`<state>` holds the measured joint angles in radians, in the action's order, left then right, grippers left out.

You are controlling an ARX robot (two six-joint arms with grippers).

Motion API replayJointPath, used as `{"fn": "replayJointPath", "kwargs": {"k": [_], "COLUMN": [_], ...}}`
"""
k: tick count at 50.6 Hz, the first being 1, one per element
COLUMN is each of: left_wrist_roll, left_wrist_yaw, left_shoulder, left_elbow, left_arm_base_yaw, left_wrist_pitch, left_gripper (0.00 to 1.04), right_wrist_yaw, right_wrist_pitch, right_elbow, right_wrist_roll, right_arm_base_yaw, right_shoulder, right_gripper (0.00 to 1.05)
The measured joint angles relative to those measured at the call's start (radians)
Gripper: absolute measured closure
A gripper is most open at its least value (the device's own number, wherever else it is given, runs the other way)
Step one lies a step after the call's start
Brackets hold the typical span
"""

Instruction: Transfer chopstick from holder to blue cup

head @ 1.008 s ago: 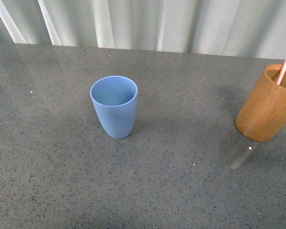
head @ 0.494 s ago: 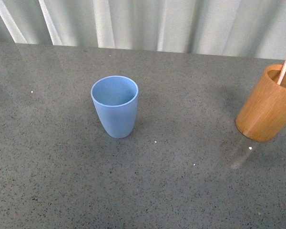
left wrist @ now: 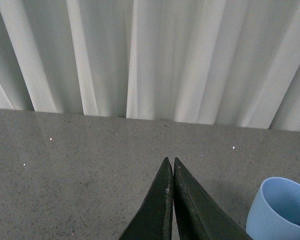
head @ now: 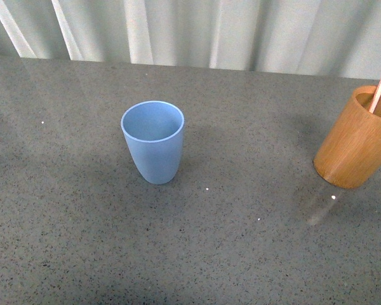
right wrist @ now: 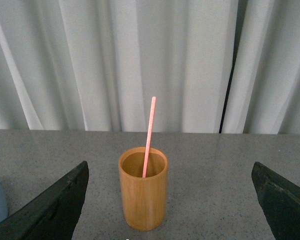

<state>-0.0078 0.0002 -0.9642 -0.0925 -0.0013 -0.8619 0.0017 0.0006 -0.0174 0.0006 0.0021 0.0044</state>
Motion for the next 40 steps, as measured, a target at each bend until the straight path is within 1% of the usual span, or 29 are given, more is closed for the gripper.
{"fn": "replayJointPath", "kwargs": {"k": [2,5,18,40], "left_wrist_roll": [0.000,0.000,0.000,0.000], "left_wrist_yaw": [0.000,0.000,0.000,0.000], "left_shoulder": [0.005,0.019,0.193,0.443], "left_elbow": [0.016,0.037,0.072,0.074], "left_arm_base_yaw": [0.000,0.000,0.000,0.000], "left_wrist_pitch": [-0.027,-0.023,0.120,0.347], "left_gripper": [1.01,1.01,1.01,1.01], "right_wrist_yaw": [0.000,0.000,0.000,0.000], "right_wrist_pitch": [0.000,0.000,0.000,0.000], "right_elbow": [0.000,0.000,0.000,0.000], "right_wrist_roll": [0.000,0.000,0.000,0.000], "right_arm_base_yaw": [0.000,0.000,0.000,0.000], "right_shoulder": [0.000,0.000,0.000,0.000], "right_gripper": [0.10,0.10,0.10,0.10]}}
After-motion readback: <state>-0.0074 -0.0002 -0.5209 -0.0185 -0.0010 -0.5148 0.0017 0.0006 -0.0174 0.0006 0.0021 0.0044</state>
